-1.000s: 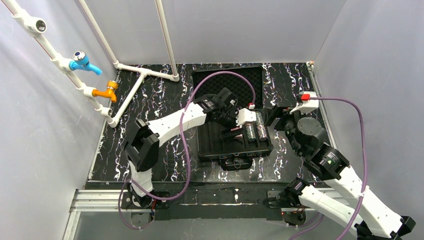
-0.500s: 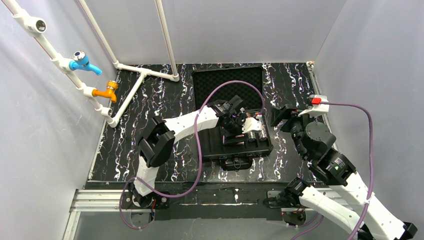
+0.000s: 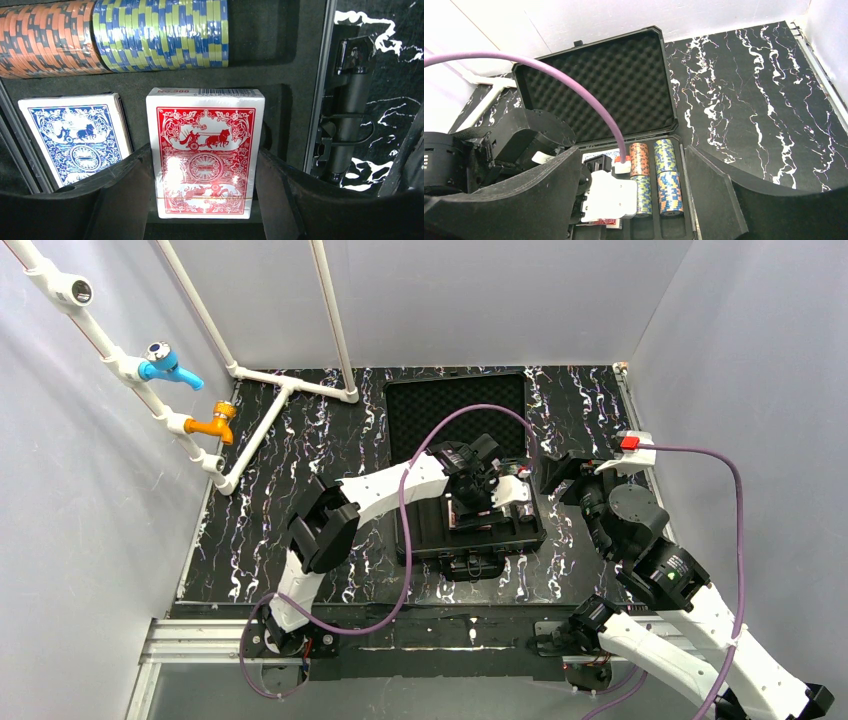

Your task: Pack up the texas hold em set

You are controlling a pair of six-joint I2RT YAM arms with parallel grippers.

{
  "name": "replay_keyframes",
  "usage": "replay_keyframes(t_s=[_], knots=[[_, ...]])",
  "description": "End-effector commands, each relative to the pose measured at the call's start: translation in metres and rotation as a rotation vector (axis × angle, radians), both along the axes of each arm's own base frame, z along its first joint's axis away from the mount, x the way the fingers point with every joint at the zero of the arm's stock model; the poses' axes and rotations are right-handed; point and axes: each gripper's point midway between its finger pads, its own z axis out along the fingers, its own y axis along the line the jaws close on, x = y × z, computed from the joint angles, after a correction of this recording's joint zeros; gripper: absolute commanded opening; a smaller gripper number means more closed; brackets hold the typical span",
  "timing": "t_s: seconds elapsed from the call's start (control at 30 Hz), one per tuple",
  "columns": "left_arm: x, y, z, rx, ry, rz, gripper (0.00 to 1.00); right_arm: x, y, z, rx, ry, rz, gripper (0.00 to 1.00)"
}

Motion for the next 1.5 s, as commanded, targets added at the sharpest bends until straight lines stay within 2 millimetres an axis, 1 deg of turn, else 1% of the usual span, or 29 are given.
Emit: replay_keyframes(t_s=[0.0,0.07,0.3,0.6,0.77,0.9,1.23,1.37,1.47], knots=[[-0.003,0.000,-0.001,0.044,0.016,0.073,0.00,0.000,-0.004,0.011,0.033,-0.038,-0.018,0.84],[-0.003,0.000,-0.001,0.051,0.025,0.092,0.00,-0.001,-0.004,0.011,0.034,-0.038,-0.019,0.84],[-0.020,0.003,-0.009,0.095,0.056,0.057,0.00,-0.002,-0.007,0.011,0.038,-0.041,-0.025,0.84],[-0.038,0.008,-0.012,0.127,0.093,0.040,0.00,-0.003,-0.008,0.011,0.040,-0.042,-0.026,0.84],[-0.050,0.008,-0.011,0.115,0.140,0.031,0.00,-0.003,-0.007,0.009,0.041,-0.039,-0.025,0.84],[-0.056,0.005,-0.008,0.097,0.170,0.034,0.00,-0.003,-0.008,0.010,0.041,-0.040,-0.025,0.84],[-0.074,0.009,-0.003,0.110,0.247,0.033,0.00,-0.004,-0.010,0.007,0.039,-0.036,-0.033,0.84],[-0.079,0.013,-0.007,0.131,0.251,0.037,0.00,-0.005,-0.011,0.007,0.040,-0.036,-0.034,0.84],[-0.078,0.015,-0.011,0.147,0.242,0.048,0.01,-0.005,-0.011,0.006,0.039,-0.035,-0.033,0.84]])
